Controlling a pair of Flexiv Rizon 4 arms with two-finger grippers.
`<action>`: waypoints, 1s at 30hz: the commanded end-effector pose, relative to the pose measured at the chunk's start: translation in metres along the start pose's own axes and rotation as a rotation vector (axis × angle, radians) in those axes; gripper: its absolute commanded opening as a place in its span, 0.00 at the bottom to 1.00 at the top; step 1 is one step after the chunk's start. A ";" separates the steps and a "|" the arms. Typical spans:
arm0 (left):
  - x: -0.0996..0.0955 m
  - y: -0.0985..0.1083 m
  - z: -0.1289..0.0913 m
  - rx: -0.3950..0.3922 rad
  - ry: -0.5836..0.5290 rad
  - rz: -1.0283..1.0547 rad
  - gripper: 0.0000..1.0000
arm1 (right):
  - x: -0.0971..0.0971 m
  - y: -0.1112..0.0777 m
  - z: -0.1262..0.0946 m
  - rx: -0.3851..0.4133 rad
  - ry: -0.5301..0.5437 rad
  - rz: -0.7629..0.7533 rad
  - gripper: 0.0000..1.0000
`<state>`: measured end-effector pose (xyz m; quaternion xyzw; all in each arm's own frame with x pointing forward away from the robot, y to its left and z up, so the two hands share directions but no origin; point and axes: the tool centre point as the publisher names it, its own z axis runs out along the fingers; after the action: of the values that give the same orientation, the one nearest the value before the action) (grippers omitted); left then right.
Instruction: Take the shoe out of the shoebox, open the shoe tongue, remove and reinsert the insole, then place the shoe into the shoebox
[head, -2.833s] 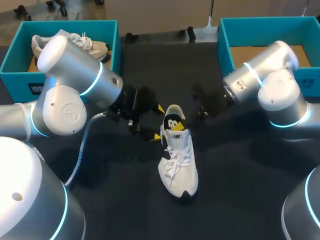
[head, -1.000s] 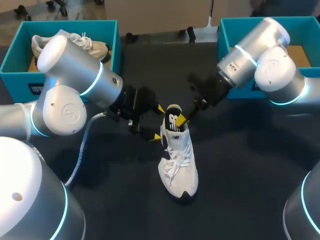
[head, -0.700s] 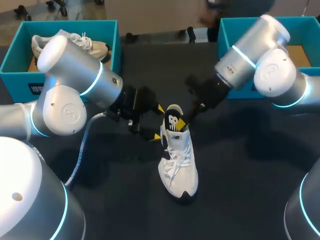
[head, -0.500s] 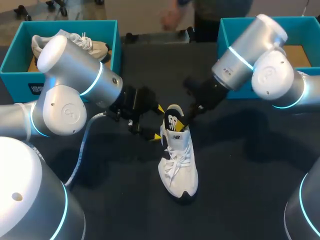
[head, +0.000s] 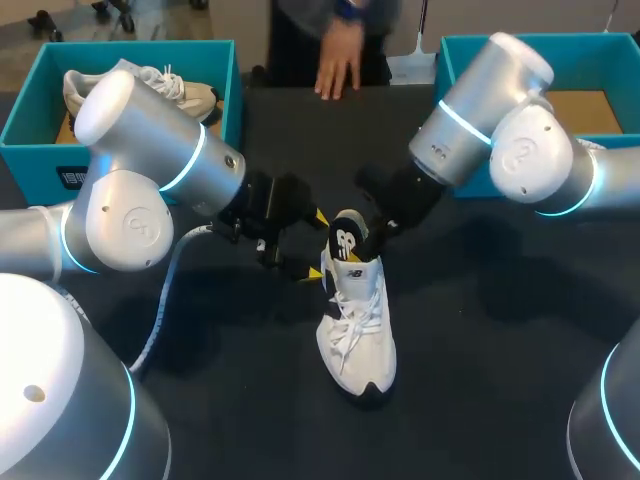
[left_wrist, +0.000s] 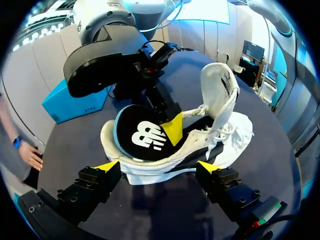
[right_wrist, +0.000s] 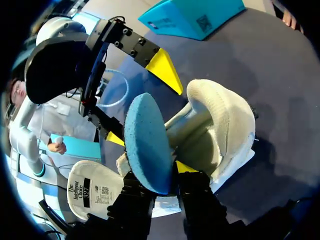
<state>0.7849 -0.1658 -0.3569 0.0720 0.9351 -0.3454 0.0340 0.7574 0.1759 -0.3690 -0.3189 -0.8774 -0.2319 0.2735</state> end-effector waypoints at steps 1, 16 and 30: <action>0.000 0.000 0.000 -0.002 0.000 0.000 1.00 | -0.006 0.005 0.008 0.021 0.023 0.005 0.00; 0.000 0.000 0.000 -0.002 0.000 0.000 1.00 | 0.001 0.010 -0.010 0.109 0.226 0.003 0.00; 0.000 0.000 0.000 -0.002 0.000 0.000 1.00 | 0.006 -0.006 0.008 0.206 0.286 0.035 0.00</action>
<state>0.7849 -0.1658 -0.3569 0.0721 0.9351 -0.3454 0.0340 0.7496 0.1770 -0.3657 -0.2671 -0.8438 -0.1826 0.4281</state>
